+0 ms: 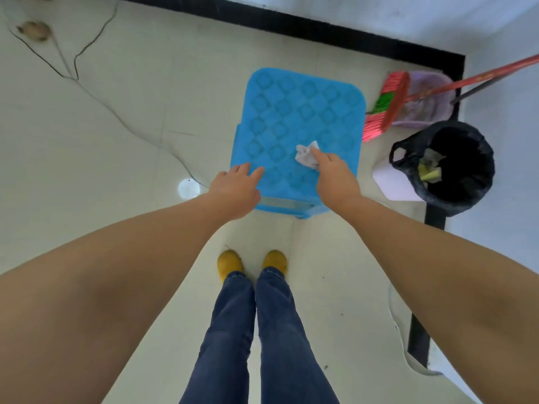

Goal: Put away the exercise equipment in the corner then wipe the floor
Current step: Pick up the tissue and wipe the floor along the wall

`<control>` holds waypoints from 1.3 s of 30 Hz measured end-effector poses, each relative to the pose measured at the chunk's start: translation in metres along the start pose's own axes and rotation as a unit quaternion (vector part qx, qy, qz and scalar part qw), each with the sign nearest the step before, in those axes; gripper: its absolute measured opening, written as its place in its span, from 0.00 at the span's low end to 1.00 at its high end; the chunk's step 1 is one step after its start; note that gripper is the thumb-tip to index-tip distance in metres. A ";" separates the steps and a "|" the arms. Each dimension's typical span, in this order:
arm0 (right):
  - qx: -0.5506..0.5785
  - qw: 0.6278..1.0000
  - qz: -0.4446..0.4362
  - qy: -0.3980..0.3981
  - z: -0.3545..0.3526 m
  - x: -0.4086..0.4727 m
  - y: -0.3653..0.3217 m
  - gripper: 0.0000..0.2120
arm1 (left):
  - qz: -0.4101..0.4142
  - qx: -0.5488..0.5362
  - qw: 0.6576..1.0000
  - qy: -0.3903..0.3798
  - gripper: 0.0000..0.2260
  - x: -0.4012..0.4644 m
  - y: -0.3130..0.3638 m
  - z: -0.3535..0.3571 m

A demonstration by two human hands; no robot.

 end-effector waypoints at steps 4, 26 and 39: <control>-0.013 0.999 -0.043 -0.017 -0.018 -0.033 -0.058 0.34 | -0.056 -0.047 0.996 0.041 0.19 -0.065 -0.024 -0.028; -0.187 0.750 -0.555 -0.308 0.078 -0.279 -0.317 0.26 | -0.633 -0.385 0.661 0.114 0.17 -0.505 0.006 0.106; -0.300 0.556 -0.668 -0.394 0.235 -0.543 -0.304 0.32 | -0.762 -0.429 0.466 0.129 0.18 -0.717 0.189 0.256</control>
Point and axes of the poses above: each hand's wrist, its own x-axis towards the middle knuckle, its own z-axis out of the palm, y = z × x, the point moved 2 cm from there along x, towards the middle knuckle, and after that the axes turned 10 degrees about x, right-handed, at the moved point
